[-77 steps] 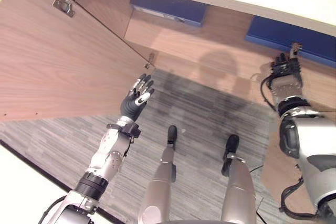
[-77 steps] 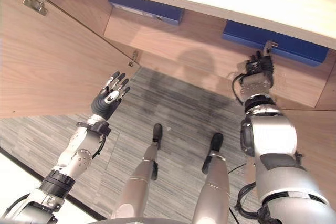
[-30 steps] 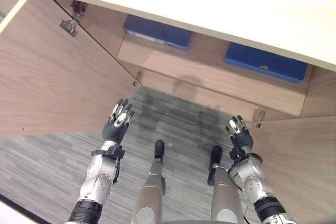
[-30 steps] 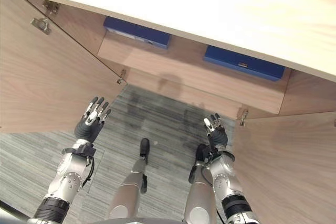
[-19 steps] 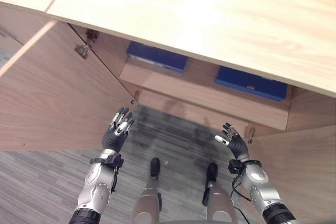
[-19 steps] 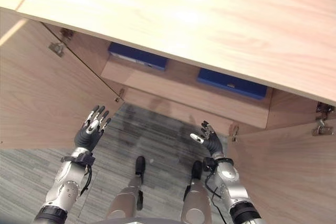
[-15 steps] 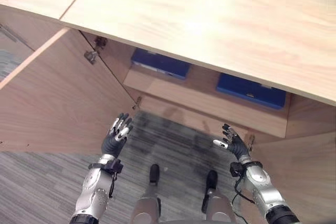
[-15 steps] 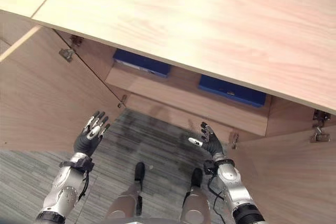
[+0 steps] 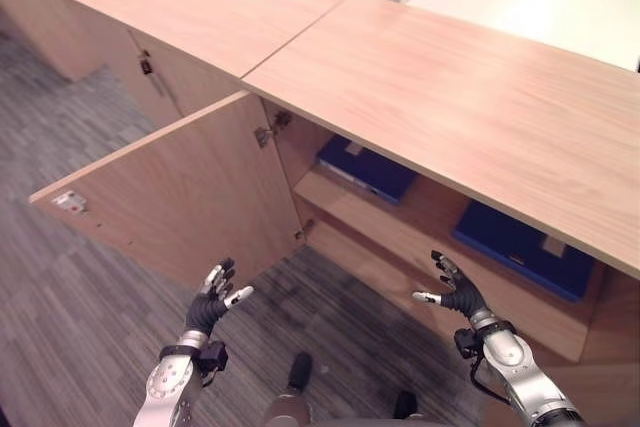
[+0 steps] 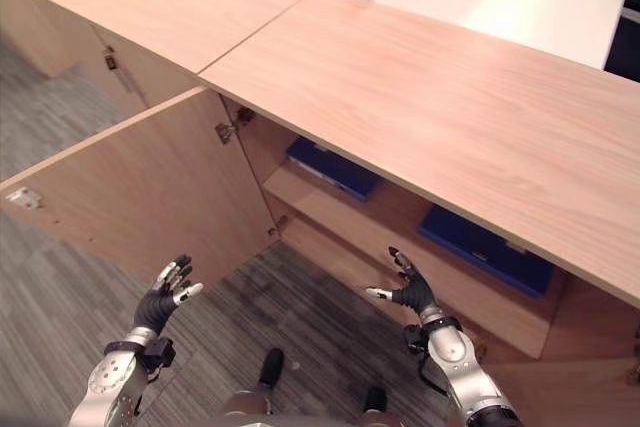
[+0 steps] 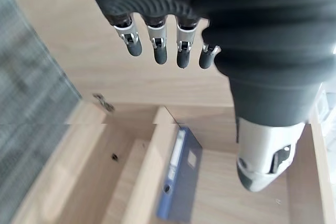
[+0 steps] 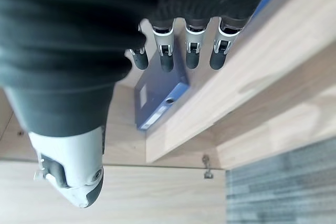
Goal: Put the empty folder in the office cabinet
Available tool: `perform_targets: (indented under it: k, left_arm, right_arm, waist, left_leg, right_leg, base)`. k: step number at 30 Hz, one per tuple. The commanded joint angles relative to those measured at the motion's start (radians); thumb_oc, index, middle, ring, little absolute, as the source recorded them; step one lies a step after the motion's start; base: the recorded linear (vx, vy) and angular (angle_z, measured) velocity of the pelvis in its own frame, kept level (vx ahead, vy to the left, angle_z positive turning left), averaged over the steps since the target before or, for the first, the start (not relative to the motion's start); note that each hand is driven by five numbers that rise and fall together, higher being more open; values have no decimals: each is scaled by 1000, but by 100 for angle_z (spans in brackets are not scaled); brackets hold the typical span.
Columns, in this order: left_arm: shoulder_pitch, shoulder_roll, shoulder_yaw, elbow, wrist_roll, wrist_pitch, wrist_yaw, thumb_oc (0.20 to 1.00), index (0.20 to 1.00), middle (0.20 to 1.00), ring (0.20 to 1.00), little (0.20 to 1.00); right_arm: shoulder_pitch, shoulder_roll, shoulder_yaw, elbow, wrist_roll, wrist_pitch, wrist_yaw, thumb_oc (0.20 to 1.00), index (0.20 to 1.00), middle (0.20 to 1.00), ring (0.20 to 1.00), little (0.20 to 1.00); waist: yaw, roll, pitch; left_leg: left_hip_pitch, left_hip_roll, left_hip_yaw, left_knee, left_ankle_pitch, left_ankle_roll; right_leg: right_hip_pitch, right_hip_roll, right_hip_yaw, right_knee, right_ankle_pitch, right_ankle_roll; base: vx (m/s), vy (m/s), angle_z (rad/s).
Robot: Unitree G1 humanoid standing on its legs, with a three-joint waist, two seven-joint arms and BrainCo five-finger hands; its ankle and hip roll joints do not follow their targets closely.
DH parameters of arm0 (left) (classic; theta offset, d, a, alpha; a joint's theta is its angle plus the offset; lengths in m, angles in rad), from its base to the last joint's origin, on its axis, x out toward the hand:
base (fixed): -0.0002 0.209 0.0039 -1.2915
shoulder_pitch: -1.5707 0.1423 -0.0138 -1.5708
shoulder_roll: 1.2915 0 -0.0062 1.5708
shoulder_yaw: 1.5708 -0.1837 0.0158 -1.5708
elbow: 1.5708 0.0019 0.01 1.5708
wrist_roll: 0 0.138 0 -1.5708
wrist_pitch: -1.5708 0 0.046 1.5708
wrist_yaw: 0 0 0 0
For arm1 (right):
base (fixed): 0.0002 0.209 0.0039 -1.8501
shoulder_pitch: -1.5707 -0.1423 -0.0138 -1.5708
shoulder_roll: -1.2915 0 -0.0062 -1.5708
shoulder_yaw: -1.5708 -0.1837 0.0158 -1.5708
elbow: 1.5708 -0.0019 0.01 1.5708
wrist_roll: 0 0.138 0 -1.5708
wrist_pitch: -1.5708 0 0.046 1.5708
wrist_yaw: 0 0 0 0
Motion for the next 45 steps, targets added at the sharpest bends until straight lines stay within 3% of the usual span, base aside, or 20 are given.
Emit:
perform_targets:
  k: [1, 2, 3, 4, 5, 8, 14, 16, 18, 19, 23, 31, 45]
  left_arm:
    - [-104, 64, 1, 1, 62, -58, 18, 1000, 1000, 1000, 1000, 1000]
    - [-107, 62, 2, 2, 58, -57, 17, 1000, 1000, 1000, 1000, 1000]
    - [-107, 62, 3, 2, 58, -57, 17, 1000, 1000, 1000, 1000, 1000]
    - [-106, 59, 15, -5, 49, -54, 6, 1000, 1000, 1000, 1000, 1000]
    - [-100, 54, 20, -4, 51, -51, 0, 1000, 1000, 1000, 1000, 1000]
    - [-94, 45, 19, -7, 52, -39, -11, 1000, 1000, 1000, 1000, 1000]
    - [-75, 61, 27, -26, 79, -20, -21, 1000, 1000, 1000, 1000, 1000]
    - [-77, 62, 30, -24, 78, -20, -17, 1000, 1000, 1000, 1000, 1000]
    - [-79, 65, 34, -27, 75, -18, -14, 1000, 1000, 1000, 1000, 1000]
    - [-84, 65, 33, -22, 71, -18, -14, 1000, 1000, 1000, 1000, 1000]
    - [-105, 68, 2, -8, 70, -19, -19, 1000, 1000, 1000, 1000, 1000]
    - [-66, 28, 15, -5, 83, -17, -31, 1000, 1000, 1000, 1000, 1000]
    - [-149, 32, 100, 72, 125, -29, 76, 1000, 1000, 1000, 1000, 1000]
  right_arm:
    - [-68, -4, 13, -104, -13, -62, -16, 1000, 1000, 1000, 1000, 1000]
    - [-79, -6, 16, -103, -14, -60, -17, 1000, 1000, 1000, 1000, 1000]
    - [-81, -6, 18, -102, -14, -59, -17, 1000, 1000, 1000, 1000, 1000]
    - [-89, -5, 25, -97, -15, -53, -11, 1000, 1000, 1000, 1000, 1000]
    - [-82, 3, 19, -96, -10, -49, -1, 1000, 1000, 1000, 1000, 1000]
    - [-65, 20, 0, -102, -2, -38, 6, 1000, 1000, 1000, 1000, 1000]
    - [-51, 77, -22, -88, 1, -19, 18, 1000, 1000, 1000, 1000, 1000]
    - [-61, 94, -23, -88, 4, -16, 20, 1000, 1000, 1000, 1000, 1000]
    - [-77, 116, -22, -80, 7, -16, 18, 1000, 1000, 1000, 1000, 1000]
    - [-77, 123, -25, -79, 8, -16, 16, 1000, 1000, 1000, 1000, 1000]
    - [-56, 134, -39, -87, 27, -21, 11, 1000, 1000, 1000, 1000, 1000]
    - [2, 126, -45, -71, 0, -14, 25, 1000, 1000, 1000, 1000, 1000]
    - [43, 124, -52, -56, 22, -1, 59, 1000, 1000, 1000, 1000, 1000]
  waist:
    - [-6, -95, 51]
    - [-16, -103, 50]
    - [-13, -104, 50]
    - [-25, -121, 49]
    - [-37, -121, 37]
    - [-46, -108, 21]
    - [-31, -114, 16]
    - [-28, -112, 18]
    - [-28, -104, 26]
    - [-28, -103, 26]
    - [-34, -104, 19]
    - [-25, -110, -42]
    - [-54, -102, -60]
  left_leg:
    - [8, 9, 245, 128, -82, -29]
    - [4, 15, 302, 163, -96, -15]
    - [1, 15, 306, 170, -102, -14]
    - [16, 24, 412, 265, -169, 10]
    - [45, 27, 479, 283, -203, 19]
    - [75, 18, 540, 238, -204, 31]
    - [110, -28, 491, 173, -212, 70]
    - [122, -41, 481, 141, -208, 85]
    - [125, -53, 466, 120, -194, 103]
    - [128, -56, 455, 114, -193, 105]
    - [132, -83, 388, 90, -181, 109]
    - [178, -104, 358, 11, -162, 95]
    - [217, -102, 354, 8, -170, 91]
  right_leg:
    - [-4, -76, -10, 45, -27, 49]
    - [-16, -87, -21, 43, -14, 46]
    - [-17, -87, -17, 43, -14, 47]
    - [-28, -101, -32, 45, -4, 34]
    - [-21, -97, -52, 50, -17, 23]
    - [-19, -87, -88, 63, -23, 20]
    - [-41, -123, -123, 213, -33, 32]
    - [-78, -149, -125, 289, -23, 53]
    - [-133, -171, -89, 379, 28, 96]
    - [-140, -167, -59, 385, 25, 106]
    - [-112, -126, 57, 259, -27, 71]
    - [-4, -122, 48, 75, 25, 73]
    - [27, -128, 42, 82, 14, 68]
  base:
    - [-219, 40, 39]
    - [-144, 37, 44]
    - [-196, 24, 48]
    - [-123, 6, 44]
    - [-138, 5, 19]
    - [48, 47, 51]
    - [26, 110, 63]
    - [-36, 146, 47]
    - [-51, 110, 32]
    - [-16, 74, 34]
    - [37, 5, 25]
    - [78, -28, 26]
    - [30, 9, 1]
